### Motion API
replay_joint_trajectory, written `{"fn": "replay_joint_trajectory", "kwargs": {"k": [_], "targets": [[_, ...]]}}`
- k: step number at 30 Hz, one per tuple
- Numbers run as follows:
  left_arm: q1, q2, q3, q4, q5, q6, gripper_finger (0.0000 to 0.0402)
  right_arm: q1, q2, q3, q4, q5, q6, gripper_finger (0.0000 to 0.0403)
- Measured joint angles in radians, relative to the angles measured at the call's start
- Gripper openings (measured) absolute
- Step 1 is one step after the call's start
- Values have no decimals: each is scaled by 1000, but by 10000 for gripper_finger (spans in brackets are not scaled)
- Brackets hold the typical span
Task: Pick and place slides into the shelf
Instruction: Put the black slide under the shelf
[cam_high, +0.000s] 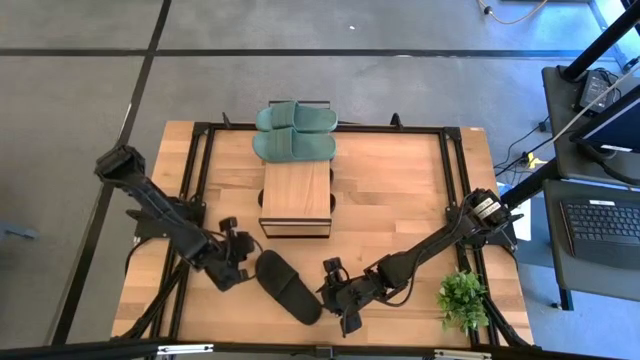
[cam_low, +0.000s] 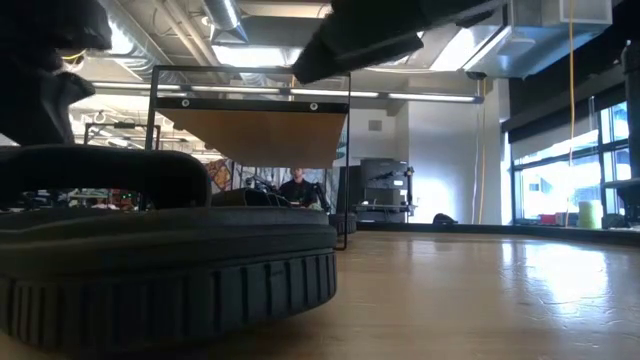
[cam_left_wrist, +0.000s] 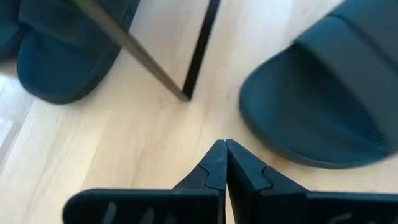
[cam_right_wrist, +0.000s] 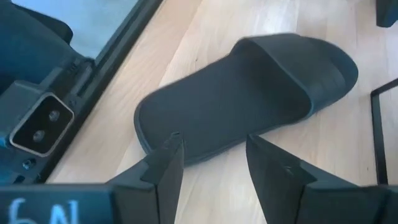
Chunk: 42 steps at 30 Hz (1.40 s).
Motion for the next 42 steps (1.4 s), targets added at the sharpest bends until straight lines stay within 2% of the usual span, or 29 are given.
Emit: {"fn": "replay_joint_trajectory", "kwargs": {"k": [9,13,19,27,38,42], "targets": [[114,72,-29,20,51,53,0,0,-1,0,-55,0,28,174],[131,115,-29,97,68,104,0,0,-1,0,-56,0,28,174],[133,164,-29,189,97,138,0,0,-1,0,-59,0,28,174],[118,177,-29,247,208,111,0,0,-1,0,-59,0,28,174],[65,177,-13,433,244,105,0,0,-1,0,-63,0,28,174],[65,176,-13,443,244,106,0,15,-1,0,-141,3,17,174]]}}
